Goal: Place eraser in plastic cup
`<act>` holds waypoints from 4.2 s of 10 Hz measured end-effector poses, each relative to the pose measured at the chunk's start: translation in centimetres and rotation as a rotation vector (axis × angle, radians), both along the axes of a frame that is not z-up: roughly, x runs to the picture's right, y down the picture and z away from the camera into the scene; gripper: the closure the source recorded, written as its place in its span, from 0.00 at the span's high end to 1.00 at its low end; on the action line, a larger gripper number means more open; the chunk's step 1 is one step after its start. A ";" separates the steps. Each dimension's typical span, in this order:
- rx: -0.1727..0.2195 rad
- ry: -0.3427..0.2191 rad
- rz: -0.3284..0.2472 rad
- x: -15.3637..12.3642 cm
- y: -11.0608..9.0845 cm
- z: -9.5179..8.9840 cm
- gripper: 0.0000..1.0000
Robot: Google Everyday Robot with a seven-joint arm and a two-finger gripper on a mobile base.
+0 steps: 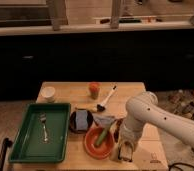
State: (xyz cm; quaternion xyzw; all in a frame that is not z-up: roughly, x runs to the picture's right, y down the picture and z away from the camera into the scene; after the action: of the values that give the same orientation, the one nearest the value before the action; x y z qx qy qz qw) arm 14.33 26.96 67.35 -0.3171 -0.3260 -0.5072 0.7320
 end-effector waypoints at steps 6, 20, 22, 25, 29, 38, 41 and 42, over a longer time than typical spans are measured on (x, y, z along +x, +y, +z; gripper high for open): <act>-0.009 0.012 -0.001 0.2 -0.2 1.1 0.80; 0.044 0.044 0.054 2.2 -5.1 1.7 0.80; 0.055 0.066 0.074 2.1 -7.4 2.3 0.80; 0.061 0.086 0.090 2.4 -8.1 2.2 0.80; 0.061 0.084 0.088 2.3 -8.1 2.2 0.80; 0.062 0.084 0.089 2.3 -8.1 2.2 0.80; 0.062 0.083 0.089 2.3 -8.1 2.2 0.80; 0.062 0.084 0.089 2.3 -8.1 2.2 0.80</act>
State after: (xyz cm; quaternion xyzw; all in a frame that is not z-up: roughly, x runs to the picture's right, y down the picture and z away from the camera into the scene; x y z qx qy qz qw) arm 16.58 18.88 69.60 -0.3004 -0.2931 -0.4703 0.7763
